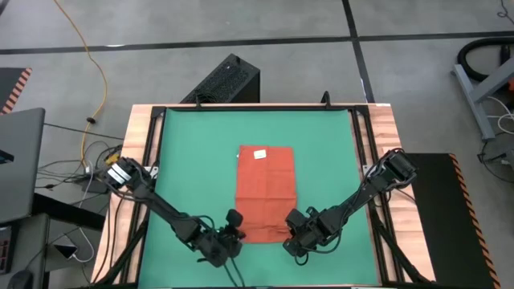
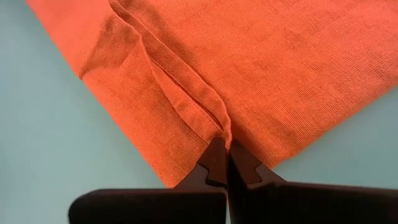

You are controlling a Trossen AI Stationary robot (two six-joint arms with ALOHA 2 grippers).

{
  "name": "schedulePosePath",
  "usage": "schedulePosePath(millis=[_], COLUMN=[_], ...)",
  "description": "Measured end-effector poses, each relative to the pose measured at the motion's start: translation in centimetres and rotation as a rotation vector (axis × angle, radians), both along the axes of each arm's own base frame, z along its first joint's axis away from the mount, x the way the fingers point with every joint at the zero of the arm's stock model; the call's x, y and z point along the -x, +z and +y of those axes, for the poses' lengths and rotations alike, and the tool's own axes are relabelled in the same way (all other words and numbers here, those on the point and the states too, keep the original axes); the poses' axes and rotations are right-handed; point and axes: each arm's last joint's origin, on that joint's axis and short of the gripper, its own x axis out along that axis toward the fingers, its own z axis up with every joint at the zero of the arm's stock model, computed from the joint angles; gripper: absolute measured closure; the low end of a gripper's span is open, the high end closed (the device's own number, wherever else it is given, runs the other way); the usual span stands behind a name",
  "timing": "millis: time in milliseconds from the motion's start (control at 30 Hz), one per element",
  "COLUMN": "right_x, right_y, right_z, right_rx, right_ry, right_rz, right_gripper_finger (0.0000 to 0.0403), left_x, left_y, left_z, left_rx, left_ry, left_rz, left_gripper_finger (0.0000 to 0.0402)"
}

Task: Roll towel into tight, uniform cylinder
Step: Roll the orange table napkin

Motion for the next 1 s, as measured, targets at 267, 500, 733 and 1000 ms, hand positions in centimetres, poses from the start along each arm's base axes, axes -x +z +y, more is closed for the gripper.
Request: schedulePosePath(millis=[267,500,733,1000], right_x=[0.2,0.6,1.1,2.0], right_y=[0.0,-0.1,0.0,0.4], right_z=[0.2,0.5,1.2,2.6], right_rx=[0.017,0.088,0.133,0.202], right_ry=[-0.012,-0.021,0.011,0.077], right_rz=[-0.011,-0.044,-0.067,-0.099], right_gripper_finger=[0.0396,0.0373,0.0350,0.0294], left_x=[0.6,0.8,0.9,0.9], left_y=[-1.3,-1.5,-1.5,-1.5], left_z=[0.9,0.9,0.9,0.9], left_rx=[0.090,0.120,0.129,0.130], left_ry=[0.059,0.084,0.086,0.084], left_rz=[0.068,0.080,0.083,0.089], left_gripper_finger=[0.0401,0.0401,0.0402,0.0401])
